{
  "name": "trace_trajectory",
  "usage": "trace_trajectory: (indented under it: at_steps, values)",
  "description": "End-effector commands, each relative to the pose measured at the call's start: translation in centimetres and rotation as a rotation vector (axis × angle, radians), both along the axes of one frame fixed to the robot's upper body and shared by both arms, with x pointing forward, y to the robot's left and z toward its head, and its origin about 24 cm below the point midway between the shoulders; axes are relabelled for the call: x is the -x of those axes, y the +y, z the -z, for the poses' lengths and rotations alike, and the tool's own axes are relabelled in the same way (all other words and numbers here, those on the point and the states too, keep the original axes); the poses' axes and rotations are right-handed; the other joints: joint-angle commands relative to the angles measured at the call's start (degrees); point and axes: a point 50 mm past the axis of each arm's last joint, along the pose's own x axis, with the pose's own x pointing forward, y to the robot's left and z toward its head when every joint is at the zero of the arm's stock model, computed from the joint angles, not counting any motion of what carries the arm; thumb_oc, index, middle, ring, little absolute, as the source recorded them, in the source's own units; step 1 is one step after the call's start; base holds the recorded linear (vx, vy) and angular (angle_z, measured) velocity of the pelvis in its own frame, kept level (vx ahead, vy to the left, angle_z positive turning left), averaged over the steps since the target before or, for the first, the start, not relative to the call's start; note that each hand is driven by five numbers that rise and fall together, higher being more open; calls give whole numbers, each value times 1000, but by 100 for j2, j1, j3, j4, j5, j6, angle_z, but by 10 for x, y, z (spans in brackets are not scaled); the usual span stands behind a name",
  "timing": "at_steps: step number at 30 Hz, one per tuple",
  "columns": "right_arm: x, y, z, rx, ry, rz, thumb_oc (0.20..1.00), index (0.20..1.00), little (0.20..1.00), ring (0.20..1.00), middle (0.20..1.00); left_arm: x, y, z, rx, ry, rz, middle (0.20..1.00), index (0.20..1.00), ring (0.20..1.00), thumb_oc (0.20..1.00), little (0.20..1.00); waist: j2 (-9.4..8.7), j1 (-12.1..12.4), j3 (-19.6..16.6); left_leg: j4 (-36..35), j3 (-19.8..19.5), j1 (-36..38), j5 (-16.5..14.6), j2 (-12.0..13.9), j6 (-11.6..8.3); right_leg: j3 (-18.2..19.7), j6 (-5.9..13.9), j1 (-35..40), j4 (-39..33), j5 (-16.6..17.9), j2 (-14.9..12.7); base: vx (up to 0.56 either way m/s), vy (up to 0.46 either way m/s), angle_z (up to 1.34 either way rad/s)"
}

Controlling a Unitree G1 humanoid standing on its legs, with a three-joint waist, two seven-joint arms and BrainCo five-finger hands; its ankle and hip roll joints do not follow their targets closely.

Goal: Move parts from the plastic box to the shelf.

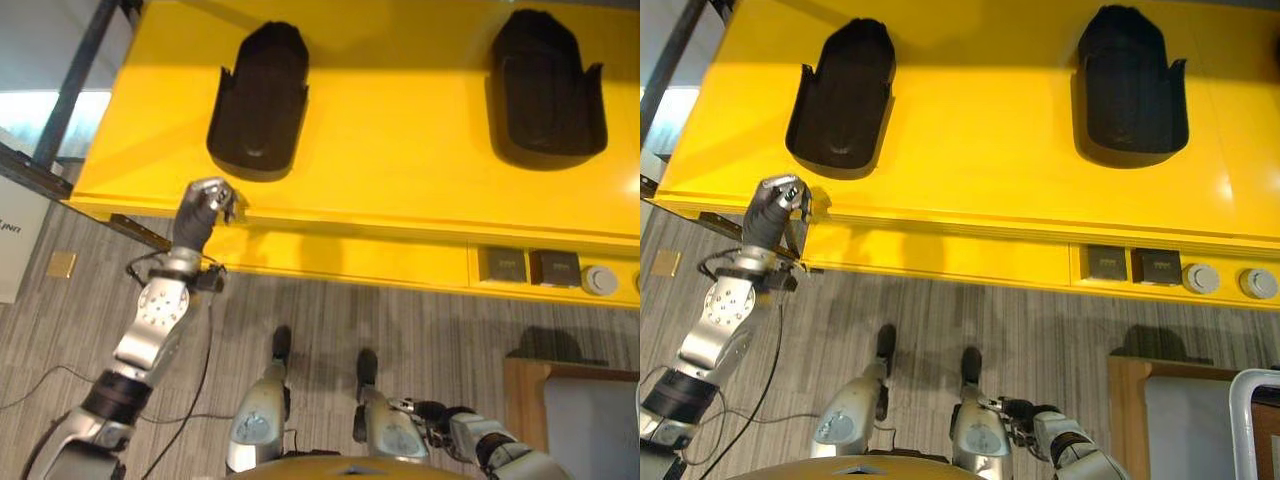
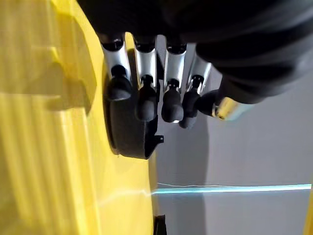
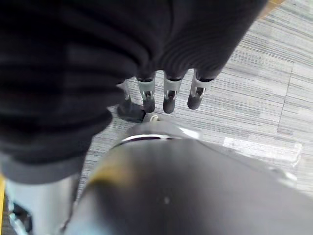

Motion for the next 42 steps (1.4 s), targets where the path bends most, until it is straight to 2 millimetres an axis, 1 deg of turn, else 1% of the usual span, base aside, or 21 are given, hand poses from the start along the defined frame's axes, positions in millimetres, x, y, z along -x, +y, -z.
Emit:
trace_trajectory:
  at_steps: [1,7,10,14,18,25,29,31,33,35,36,37,38,39,41,42]
  values:
    - [-1,6,2,15,5,-33,1000,1000,1000,1000,1000,-3,10,-29,16,-131,-51,200,200,200,200,200,-292,-115,96,-39,299,262,-962,-356,338,285,-300,-306,307,-585,64,2,-1,-7]
    - [-7,9,-1,7,-21,-36,1000,1000,1000,1000,1000,-13,12,-34,12,-111,-96,200,200,200,200,200,-301,-219,198,-39,359,217,-942,-330,328,374,-303,-414,340,-558,81,11,1,-10]
    - [-15,11,-4,-4,-52,-22,1000,1000,1000,1000,1000,-21,14,-37,11,-105,-123,200,200,200,200,200,-322,-297,295,-39,445,171,-927,-303,321,436,-305,-515,361,-527,91,24,1,-8]
    - [-19,11,-7,2,-64,-29,1000,1000,1000,1000,1000,-24,15,-40,16,-116,-147,200,200,200,200,200,-332,-346,362,-39,502,120,-918,-281,308,493,-307,-588,353,-507,107,-1,6,-12]
    - [-23,11,-8,4,-74,-33,1000,1000,1000,1000,1000,-28,19,-47,32,-145,-186,200,200,200,200,200,-349,-401,438,-39,547,68,-913,-255,285,543,-302,-676,338,-471,129,-8,2,-4]
    - [-23,12,-9,8,-76,-44,1000,1000,1000,1000,1000,-30,27,-64,18,-202,-230,200,200,200,200,200,-373,-436,436,-39,603,30,-898,-219,232,536,-277,-714,281,-423,131,-20,0,-8]
    - [-22,12,-8,9,-77,-44,1000,1000,1000,1000,1000,-30,30,-68,29,-211,-231,200,200,200,200,200,-384,-435,355,-39,625,64,-913,-211,203,500,-266,-658,228,-423,132,-54,2,-1]
    - [-19,13,-6,4,-73,-35,1000,1000,1000,1000,1000,-28,29,-65,30,-215,-208,200,200,200,200,200,-395,-407,240,-39,646,122,-925,-207,184,458,-255,-562,189,-434,124,-78,2,1]
    - [-15,14,-4,-5,-64,-17,1000,1000,1000,1000,1000,-22,28,-55,22,-206,-192,200,200,200,200,200,-414,-344,61,-39,649,225,-944,-222,171,391,-237,-411,152,-446,109,-82,1,2]
    - [-6,14,1,-15,-43,5,1000,1000,1000,1000,1000,-13,27,-36,31,-178,-191,200,200,200,200,200,-447,-248,-220,-39,654,370,-958,-249,168,270,-227,-171,107,-466,91,-106,12,7]
    - [0,16,4,-23,-22,17,1000,1000,1000,1000,1000,-6,25,-22,53,-160,-194,200,200,200,200,200,-477,-176,-425,-39,664,481,-976,-258,169,179,-210,-13,86,-479,66,-67,11,8]
    - [8,16,7,-28,6,31,1000,1000,1000,1000,1000,1,24,-8,72,-125,-208,533,533,533,533,533,-509,-106,-630,-39,659,600,-996,-274,180,93,-202,158,62,-489,44,-49,17,12]
    - [18,17,11,-35,44,56,1000,1000,1000,1000,1000,7,21,22,-50,-27,-244,1000,1000,1000,1000,1000,-577,-11,-963,-39,615,825,-1018,-306,216,-13,-199,425,44,-493,18,-10,10,13]
    - [21,17,12,-39,52,65,1000,1000,1000,1000,1000,8,21,29,-65,4,-254,1000,1000,1000,1000,1000,-596,12,-1039,-39,602,884,-1033,-317,231,-41,-203,489,50,-502,12,3,11,17]
    - [25,17,14,-43,62,106,1000,1000,1000,1000,1000,11,24,48,-28,100,-244,1000,1000,1000,1000,1000,-639,75,-1199,-39,544,1051,-1085,-355,272,-97,-221,668,70,-555,12,0,7,24]
    - [25,16,14,-43,65,113,1000,1000,1000,1000,1000,12,25,52,-28,119,-247,1000,1000,1000,1000,1000,-647,81,-1219,-39,524,1087,-1100,-363,282,-96,-225,703,81,-572,18,-36,9,28]
